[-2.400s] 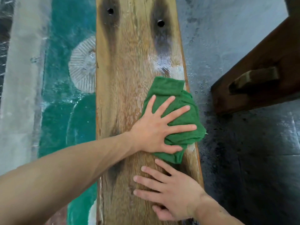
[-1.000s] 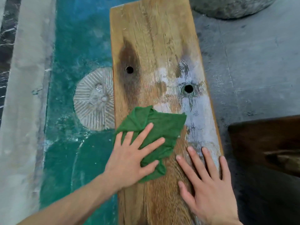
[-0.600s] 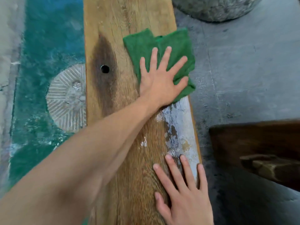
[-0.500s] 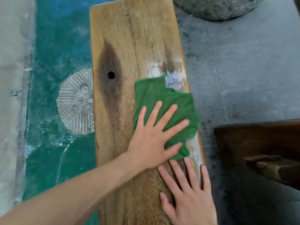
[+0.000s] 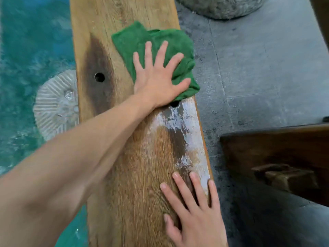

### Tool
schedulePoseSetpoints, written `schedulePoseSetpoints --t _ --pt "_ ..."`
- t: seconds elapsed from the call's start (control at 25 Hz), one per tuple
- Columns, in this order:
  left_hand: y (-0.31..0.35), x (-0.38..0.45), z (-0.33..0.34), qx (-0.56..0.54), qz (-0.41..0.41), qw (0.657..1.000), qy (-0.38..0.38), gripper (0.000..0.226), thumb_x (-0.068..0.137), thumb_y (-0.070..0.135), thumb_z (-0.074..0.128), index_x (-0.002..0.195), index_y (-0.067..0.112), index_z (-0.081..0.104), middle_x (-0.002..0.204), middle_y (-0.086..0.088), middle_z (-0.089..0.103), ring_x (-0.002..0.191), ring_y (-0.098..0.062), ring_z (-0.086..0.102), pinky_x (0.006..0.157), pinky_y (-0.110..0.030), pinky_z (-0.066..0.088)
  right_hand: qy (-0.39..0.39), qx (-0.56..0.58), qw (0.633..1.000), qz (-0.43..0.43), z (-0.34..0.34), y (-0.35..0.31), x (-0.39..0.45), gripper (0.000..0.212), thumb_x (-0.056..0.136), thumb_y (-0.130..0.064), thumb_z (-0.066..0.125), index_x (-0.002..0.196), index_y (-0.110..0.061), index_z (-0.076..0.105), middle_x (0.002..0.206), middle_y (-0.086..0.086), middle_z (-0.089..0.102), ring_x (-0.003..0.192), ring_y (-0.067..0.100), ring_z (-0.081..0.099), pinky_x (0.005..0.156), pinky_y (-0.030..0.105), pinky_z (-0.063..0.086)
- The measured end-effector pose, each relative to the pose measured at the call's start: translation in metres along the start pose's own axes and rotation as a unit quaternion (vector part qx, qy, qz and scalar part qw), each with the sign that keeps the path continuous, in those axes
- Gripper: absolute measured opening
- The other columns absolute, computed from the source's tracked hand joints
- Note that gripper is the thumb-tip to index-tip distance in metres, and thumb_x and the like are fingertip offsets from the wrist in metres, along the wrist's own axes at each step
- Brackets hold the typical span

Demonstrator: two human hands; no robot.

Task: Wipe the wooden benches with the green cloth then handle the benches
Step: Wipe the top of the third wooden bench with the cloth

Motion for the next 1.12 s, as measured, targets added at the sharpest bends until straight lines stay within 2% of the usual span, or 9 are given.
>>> schedulePoseSetpoints --t 0.24,0.36,0.52,0.72,0.8,0.88,0.96,1.04,1.12 --pt "-0.001 -0.199 0.027 -0.008 0.119 0.993 0.007 0.055 0.087 0.063 0.047 0.133 0.032 0.05 0.166 -0.007 0.028 0.155 -0.043 0.013 0.118 -0.07 0.018 -0.004 -0.011 1.0 0.003 -0.001 0.002 -0.002 0.057 0.087 -0.057 0.043 0.142 -0.042 0.052 0.151 -0.002 0.048 0.146 0.029 0.034 0.112 0.064 0.031" --pt "-0.026 -0.252 0.028 -0.026 0.048 0.998 -0.022 0.048 0.087 0.061 0.051 0.124 0.03 0.051 0.166 -0.005 0.028 0.155 -0.041 0.012 0.118 -0.069 0.016 -0.011 -0.02 1.0 -0.006 -0.001 -0.003 0.001 0.05 0.087 -0.055 0.044 0.133 -0.04 0.057 0.151 0.001 0.049 0.145 0.031 0.036 0.11 0.065 0.033" --pt "-0.048 -0.184 0.016 -0.029 -0.059 0.998 -0.013 0.062 0.087 0.072 0.041 0.137 0.036 0.044 0.17 -0.003 0.017 0.156 -0.04 0.004 0.118 -0.074 0.003 -0.021 -0.025 0.999 -0.01 0.001 -0.003 -0.003 0.066 0.079 -0.052 0.055 0.144 -0.039 0.051 0.153 0.0 0.047 0.145 0.032 0.036 0.109 0.067 0.033" --pt "-0.082 -0.056 -0.003 -0.041 -0.214 0.976 -0.016 0.071 0.093 0.079 0.024 0.157 0.053 0.011 0.172 0.0 -0.008 0.155 -0.041 -0.012 0.117 -0.074 -0.004 -0.08 -0.015 0.997 -0.005 -0.007 -0.003 0.006 0.067 0.085 -0.051 0.05 0.15 -0.038 0.041 0.159 -0.002 0.038 0.148 0.031 0.031 0.116 0.065 0.024" --pt "-0.057 -0.073 0.003 -0.031 -0.179 0.983 -0.028 0.071 0.092 0.079 0.02 0.157 0.054 0.005 0.172 -0.001 -0.01 0.154 -0.043 -0.012 0.116 -0.074 -0.004 -0.089 0.048 0.995 0.018 -0.016 -0.003 0.003 0.06 0.091 -0.046 0.046 0.15 -0.035 0.043 0.158 -0.008 0.04 0.148 0.026 0.033 0.119 0.056 0.022" --pt "-0.019 -0.114 0.013 -0.019 -0.136 0.99 -0.022 0.072 0.091 0.079 0.02 0.157 0.055 0.004 0.172 -0.001 -0.009 0.155 -0.043 -0.011 0.116 -0.075 -0.002 -0.042 0.184 0.978 0.089 -0.041 0.002 0.025 0.045 0.095 -0.038 0.041 0.139 -0.034 0.05 0.142 -0.013 0.057 0.134 0.021 0.05 0.109 0.044 0.032" --pt "0.028 -0.168 0.021 -0.009 -0.098 0.995 -0.025 0.073 0.09 0.077 0.022 0.157 0.053 0.009 0.172 -0.002 -0.006 0.155 -0.044 -0.008 0.115 -0.075 0.0 0.045 0.317 0.924 0.209 -0.057 0.027 0.079 0.04 0.096 -0.034 0.038 0.132 -0.027 0.055 0.122 -0.011 0.066 0.115 0.022 0.06 0.098 0.04 0.042" --pt "0.072 -0.228 0.035 -0.01 -0.045 0.998 -0.032 0.073 0.09 0.074 0.031 0.158 0.05 0.014 0.172 -0.005 -0.003 0.154 -0.046 -0.005 0.115 -0.076 0.002 0.07 0.286 0.927 0.234 -0.064 0.055 0.16 0.045 0.095 -0.034 0.039 0.134 -0.02 0.054 0.129 -0.005 0.062 0.122 0.022 0.055 0.105 0.037 0.04" --pt "0.113 -0.312 0.052 -0.025 -0.01 0.999 -0.045 0.077 0.088 0.071 0.043 0.158 0.048 0.02 0.172 -0.005 0.0 0.154 -0.047 -0.001 0.116 -0.075 0.002 -0.005 0.152 0.981 0.124 -0.056 0.058 0.224 0.051 0.094 -0.038 0.038 0.139 -0.017 0.05 0.14 0.004 0.054 0.131 0.026 0.046 0.107 0.033 0.033"
Point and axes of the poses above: each hand's wrist, its own x-axis towards the middle knuckle, its own z-axis out of the palm, y = z × x, the point moved 1 cm from there along x, towards the middle knuckle
